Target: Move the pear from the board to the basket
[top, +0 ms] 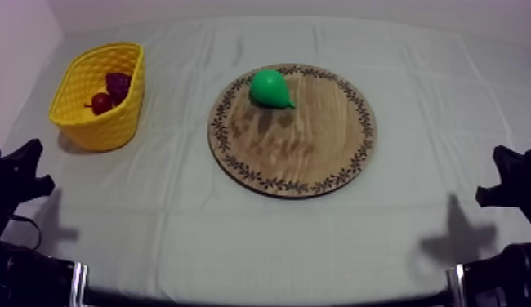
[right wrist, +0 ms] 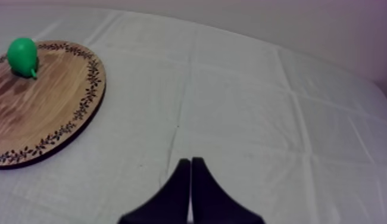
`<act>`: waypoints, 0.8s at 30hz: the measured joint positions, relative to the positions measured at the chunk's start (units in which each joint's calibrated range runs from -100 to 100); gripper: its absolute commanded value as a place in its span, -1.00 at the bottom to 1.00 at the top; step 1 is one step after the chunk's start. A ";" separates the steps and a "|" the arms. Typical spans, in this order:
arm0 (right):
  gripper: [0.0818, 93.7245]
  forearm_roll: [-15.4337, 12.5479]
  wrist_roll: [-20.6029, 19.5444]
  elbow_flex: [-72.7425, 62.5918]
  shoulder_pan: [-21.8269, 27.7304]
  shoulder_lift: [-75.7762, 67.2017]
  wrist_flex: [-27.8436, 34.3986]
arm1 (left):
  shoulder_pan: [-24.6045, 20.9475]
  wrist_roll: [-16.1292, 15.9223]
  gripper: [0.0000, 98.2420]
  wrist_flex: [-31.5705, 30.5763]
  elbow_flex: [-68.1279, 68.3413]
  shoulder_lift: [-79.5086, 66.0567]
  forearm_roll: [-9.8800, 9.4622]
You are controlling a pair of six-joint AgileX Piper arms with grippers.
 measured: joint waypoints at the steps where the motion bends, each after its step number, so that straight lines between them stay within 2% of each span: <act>1: -0.99 0.00 0.00 0.00 0.00 0.00 0.00 | 0.00 0.00 -0.97 0.00 0.06 0.00 0.00; 5: -0.99 0.00 0.00 0.00 0.00 0.00 0.00 | 0.15 1.75 -0.99 0.52 0.23 0.00 0.62; 9: -0.99 0.00 0.00 0.00 0.00 0.00 0.00 | 0.28 5.19 -1.00 0.68 0.23 0.00 1.04; 12: -0.99 0.00 0.00 0.00 0.00 0.00 -0.09 | 0.33 6.18 -1.00 0.68 0.23 0.00 1.16; 18: -0.99 0.00 0.00 0.00 0.00 0.00 -0.09 | 0.34 4.20 -1.00 1.23 0.17 0.00 1.16; 24: -0.99 -0.05 0.00 0.00 0.00 0.00 -0.09 | 0.62 3.16 -1.00 -0.89 -1.95 0.81 0.57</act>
